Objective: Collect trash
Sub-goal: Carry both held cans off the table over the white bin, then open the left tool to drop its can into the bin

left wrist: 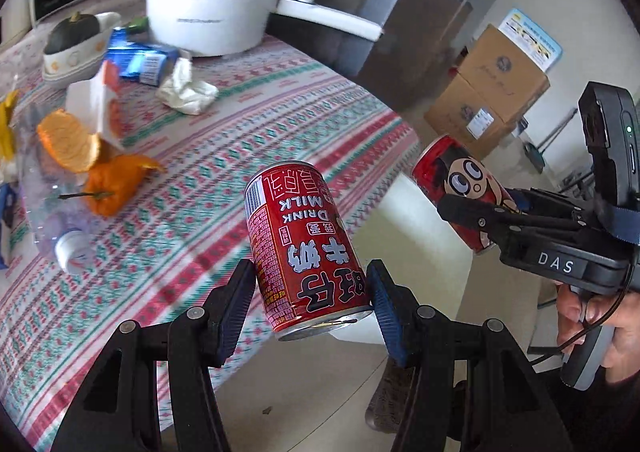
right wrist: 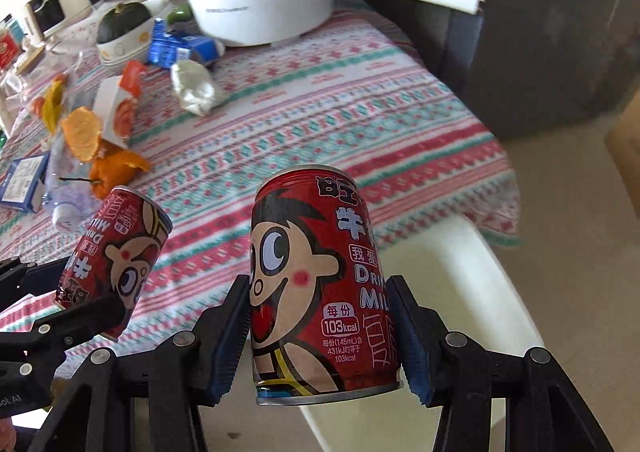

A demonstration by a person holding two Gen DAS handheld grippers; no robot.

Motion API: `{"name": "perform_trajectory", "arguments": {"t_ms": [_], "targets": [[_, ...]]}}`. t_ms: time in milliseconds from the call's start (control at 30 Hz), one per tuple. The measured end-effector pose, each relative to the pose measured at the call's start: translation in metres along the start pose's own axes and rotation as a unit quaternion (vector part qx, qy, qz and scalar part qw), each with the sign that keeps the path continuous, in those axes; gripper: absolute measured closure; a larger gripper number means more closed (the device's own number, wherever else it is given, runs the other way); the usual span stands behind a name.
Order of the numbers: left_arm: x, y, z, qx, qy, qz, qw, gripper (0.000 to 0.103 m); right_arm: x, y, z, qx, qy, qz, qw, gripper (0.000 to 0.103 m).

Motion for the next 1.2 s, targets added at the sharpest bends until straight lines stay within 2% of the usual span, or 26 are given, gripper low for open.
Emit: {"name": "perform_trajectory", "arguments": {"t_ms": [233,367,433,533,767,933,1000,1067,1133,1200], "targets": [[0.065,-0.003,0.06,-0.034,0.012,0.063,0.9974,0.043,0.075,0.034,0.006,-0.021,0.029,0.051,0.998,0.045],[0.083,-0.002,0.094,-0.052,0.007,0.087,0.9948,0.043,0.102,0.051,0.014,-0.039,0.039,0.067,0.996,0.045],[0.09,0.0,0.109,-0.057,-0.007,0.103,0.993,0.043,0.113,0.057,0.019,-0.047,0.042,0.073,0.995,0.045],[0.092,0.004,0.129,-0.066,-0.025,0.129,0.9891,0.045,0.122,0.063,0.024,-0.057,0.048,0.078,0.994,0.045],[0.089,0.009,0.17,-0.095,-0.044,0.141,0.9845,0.048,0.132,0.069,0.033,-0.07,0.051,0.085,0.993,0.045],[0.091,0.008,0.173,-0.098,-0.031,0.137,0.9853,0.048,0.133,0.07,0.037,-0.076,0.054,0.083,0.992,0.045],[0.09,0.01,0.174,-0.11,-0.026,0.133,0.9846,0.048,0.134,0.07,0.04,-0.08,0.056,0.083,0.992,0.045],[0.085,0.013,0.17,-0.118,-0.025,0.124,0.985,0.045,0.134,0.071,0.043,-0.086,0.057,0.084,0.991,0.045],[0.082,0.013,0.161,-0.112,-0.03,0.12,0.986,0.03,0.134,0.072,0.046,-0.092,0.058,0.084,0.991,0.045],[0.081,0.012,0.147,-0.099,-0.039,0.126,0.9863,0.021,0.135,0.073,0.048,-0.097,0.059,0.084,0.99,0.045]]}}
Point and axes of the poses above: each gripper's, at about its wrist camera, not at the fingertips, and z roughly the way its jaws point, x to its right, y to its underside, the point moved 8 cm from there along z, roughly the way its jaws point, and after that the axes turned 9 degrees about -x, right-handed, at the moved point
